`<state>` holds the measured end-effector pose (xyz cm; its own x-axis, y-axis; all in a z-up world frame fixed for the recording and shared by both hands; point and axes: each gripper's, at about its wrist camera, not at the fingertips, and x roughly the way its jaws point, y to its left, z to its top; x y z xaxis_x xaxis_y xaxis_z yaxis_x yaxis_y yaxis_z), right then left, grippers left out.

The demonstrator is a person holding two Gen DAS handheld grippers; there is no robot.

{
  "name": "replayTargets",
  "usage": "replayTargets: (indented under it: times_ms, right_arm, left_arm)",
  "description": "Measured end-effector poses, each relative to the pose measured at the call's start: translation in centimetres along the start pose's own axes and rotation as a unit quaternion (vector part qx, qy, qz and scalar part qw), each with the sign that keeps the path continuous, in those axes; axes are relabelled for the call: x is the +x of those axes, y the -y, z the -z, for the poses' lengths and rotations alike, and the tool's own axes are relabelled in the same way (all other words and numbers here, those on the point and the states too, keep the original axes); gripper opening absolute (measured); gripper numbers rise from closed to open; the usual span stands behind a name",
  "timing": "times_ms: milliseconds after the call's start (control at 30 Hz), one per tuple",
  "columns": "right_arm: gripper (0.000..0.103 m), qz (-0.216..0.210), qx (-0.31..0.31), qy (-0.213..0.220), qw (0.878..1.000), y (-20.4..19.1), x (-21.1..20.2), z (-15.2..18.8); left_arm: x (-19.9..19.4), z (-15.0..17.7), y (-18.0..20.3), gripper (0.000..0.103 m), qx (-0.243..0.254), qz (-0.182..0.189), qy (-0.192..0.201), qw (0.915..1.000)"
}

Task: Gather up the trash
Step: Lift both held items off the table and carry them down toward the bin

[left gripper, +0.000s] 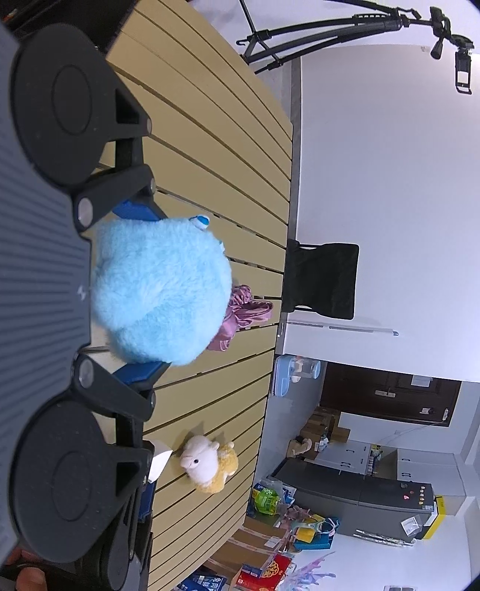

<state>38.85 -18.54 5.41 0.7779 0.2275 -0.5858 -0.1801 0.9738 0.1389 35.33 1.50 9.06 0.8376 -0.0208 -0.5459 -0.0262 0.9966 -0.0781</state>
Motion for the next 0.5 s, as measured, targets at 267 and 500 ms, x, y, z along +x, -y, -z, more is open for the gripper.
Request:
replayTargets:
  times_ms: [267,500]
  right_arm:
    - [0.032,-0.009,-0.013,0.007,1.000,-1.2,-4.3,2.2]
    - [0.032,-0.016,-0.022,0.010,1.000,-2.2,-7.4,4.7]
  left_arm:
    - [-3.6,2.0,0.1,0.072,0.000,-0.004,0.001,1.0000]
    - [-6.6,4.5,0.0,0.072,0.005,-0.006,0.000,1.0000]
